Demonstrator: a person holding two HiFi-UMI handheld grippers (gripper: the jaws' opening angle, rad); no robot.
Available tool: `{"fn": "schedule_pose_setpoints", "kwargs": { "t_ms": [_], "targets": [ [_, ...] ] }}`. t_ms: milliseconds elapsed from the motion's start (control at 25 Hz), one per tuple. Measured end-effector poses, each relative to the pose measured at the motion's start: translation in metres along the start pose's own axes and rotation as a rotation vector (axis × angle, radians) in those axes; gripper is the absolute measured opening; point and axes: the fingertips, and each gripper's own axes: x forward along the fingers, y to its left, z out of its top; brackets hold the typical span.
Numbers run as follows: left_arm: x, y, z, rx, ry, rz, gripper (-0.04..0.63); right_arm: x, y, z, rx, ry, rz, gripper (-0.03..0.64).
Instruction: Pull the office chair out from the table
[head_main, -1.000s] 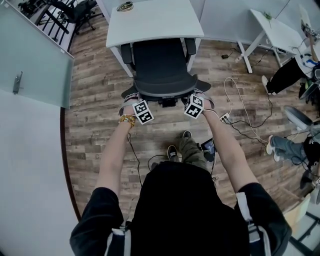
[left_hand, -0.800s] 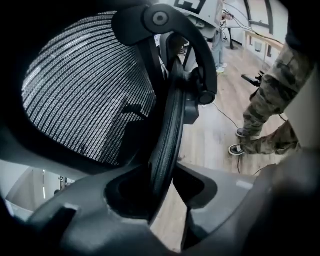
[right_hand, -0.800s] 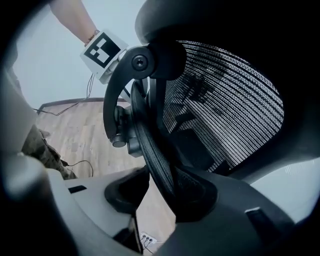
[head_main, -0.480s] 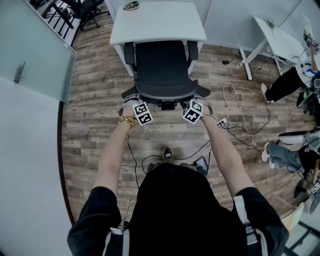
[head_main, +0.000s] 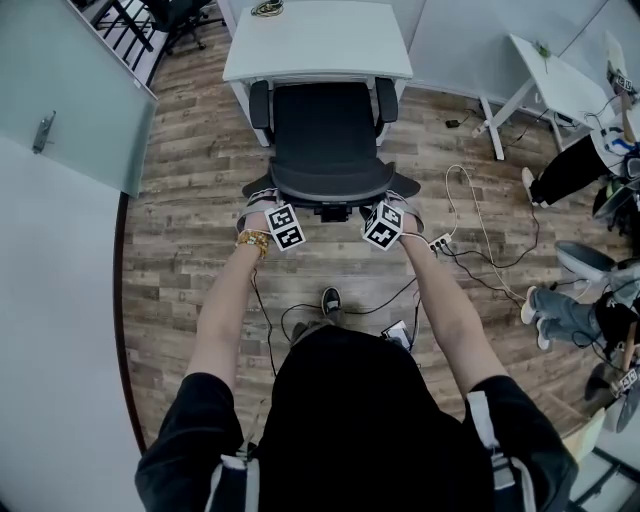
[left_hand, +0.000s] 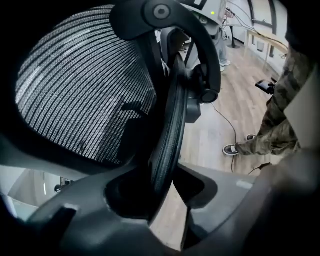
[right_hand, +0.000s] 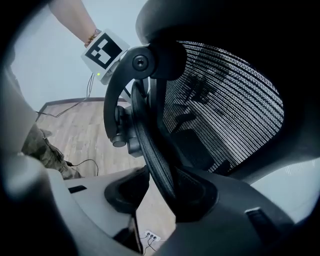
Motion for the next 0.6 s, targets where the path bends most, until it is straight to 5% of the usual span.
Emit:
{"fn": "schedule_pose_setpoints", "kwargs": {
  "t_ms": [600],
  "targets": [
    [-0.022, -0.045, -0.001, -0.019, 0.051, -0.011, 0.164, -0.024, 0.041, -0.015, -0.007, -0.008, 0.003, 0.135]
  ]
}}
